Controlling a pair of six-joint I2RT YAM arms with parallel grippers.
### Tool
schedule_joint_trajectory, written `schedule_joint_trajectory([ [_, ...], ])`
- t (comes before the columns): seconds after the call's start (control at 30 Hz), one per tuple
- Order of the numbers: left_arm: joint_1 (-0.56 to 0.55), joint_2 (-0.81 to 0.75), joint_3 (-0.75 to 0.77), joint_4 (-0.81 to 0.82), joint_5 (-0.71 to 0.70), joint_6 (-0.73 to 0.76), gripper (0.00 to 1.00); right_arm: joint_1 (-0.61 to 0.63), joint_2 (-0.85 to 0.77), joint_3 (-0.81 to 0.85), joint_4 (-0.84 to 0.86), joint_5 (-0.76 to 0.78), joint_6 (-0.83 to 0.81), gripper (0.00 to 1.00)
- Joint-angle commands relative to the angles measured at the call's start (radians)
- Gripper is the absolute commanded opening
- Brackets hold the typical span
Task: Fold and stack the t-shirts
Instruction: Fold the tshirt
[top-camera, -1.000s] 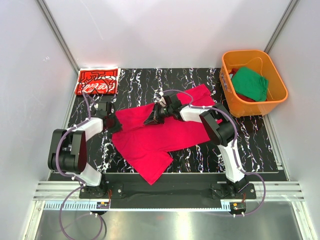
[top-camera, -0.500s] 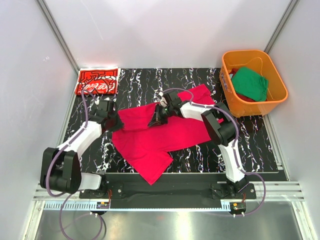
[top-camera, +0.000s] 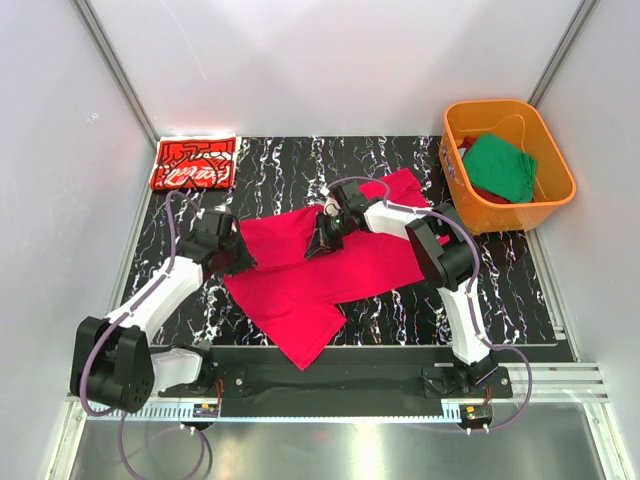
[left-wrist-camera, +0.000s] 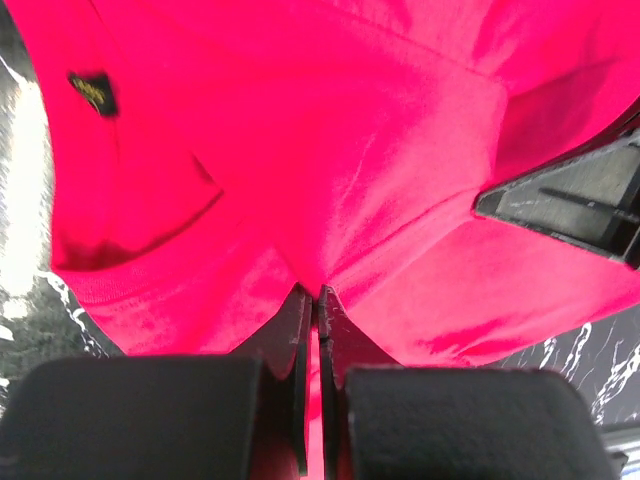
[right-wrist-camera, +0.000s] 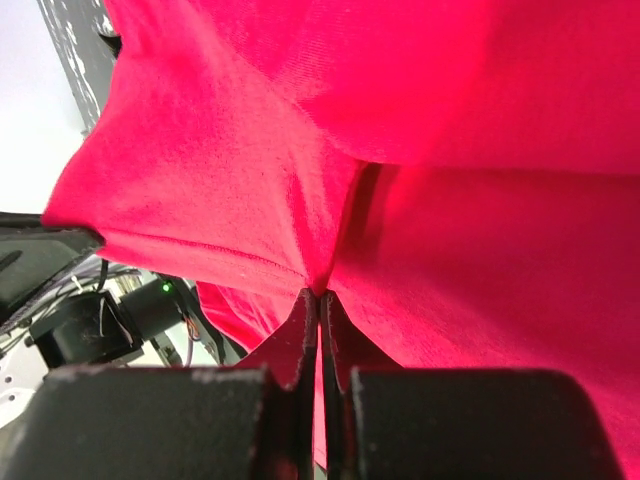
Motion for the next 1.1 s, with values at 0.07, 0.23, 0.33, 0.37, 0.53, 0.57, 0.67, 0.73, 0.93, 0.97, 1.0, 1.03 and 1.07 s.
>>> schedule_joint_trajectory([
  [0.07,-0.026,-0.050,-0.059,0.015,0.020,-0.030,0.00,-0.009,-0.075,0.014,-0.048,-0.036,-0.047,0.00],
  [0.23,-0.034,-0.031,-0.117,0.060,0.034,-0.041,0.00,-0.009,-0.078,0.000,-0.048,-0.044,-0.044,0.00],
  [0.33,-0.043,-0.009,-0.121,0.084,0.049,-0.050,0.00,-0.010,-0.075,-0.003,-0.048,-0.044,-0.044,0.00],
  [0.37,-0.048,-0.005,-0.119,0.086,0.050,-0.052,0.00,-0.013,-0.075,-0.001,-0.049,-0.045,-0.044,0.00],
  [0.53,-0.056,-0.029,-0.124,0.081,0.044,-0.072,0.02,-0.019,-0.071,-0.003,-0.067,-0.042,-0.050,0.01],
  [0.57,-0.056,-0.059,-0.119,0.072,0.034,-0.075,0.13,-0.022,-0.066,0.003,-0.078,-0.041,-0.059,0.02],
  [0.67,-0.054,-0.135,-0.076,-0.007,-0.037,-0.081,0.53,-0.039,-0.077,0.000,-0.127,-0.006,-0.091,0.16],
  [0.73,-0.048,-0.208,-0.029,-0.088,-0.148,-0.061,0.84,-0.062,-0.110,0.004,-0.170,0.048,-0.137,0.22],
  [0.93,0.132,-0.122,0.159,-0.111,-0.184,0.084,0.87,-0.124,-0.173,0.095,-0.278,0.370,-0.251,0.48],
  [0.97,0.173,-0.085,0.177,-0.094,-0.149,0.098,0.83,-0.146,-0.167,0.140,-0.290,0.439,-0.275,0.51],
  [1.0,0.208,-0.039,0.207,-0.054,-0.088,0.111,0.78,-0.159,-0.150,0.166,-0.296,0.470,-0.286,0.52],
  [1.03,0.251,0.045,0.226,-0.040,-0.083,0.125,0.74,-0.171,-0.140,0.192,-0.301,0.502,-0.298,0.53],
  [1.07,0.275,0.096,0.246,-0.023,-0.059,0.135,0.71,-0.183,-0.130,0.241,-0.299,0.566,-0.318,0.55],
])
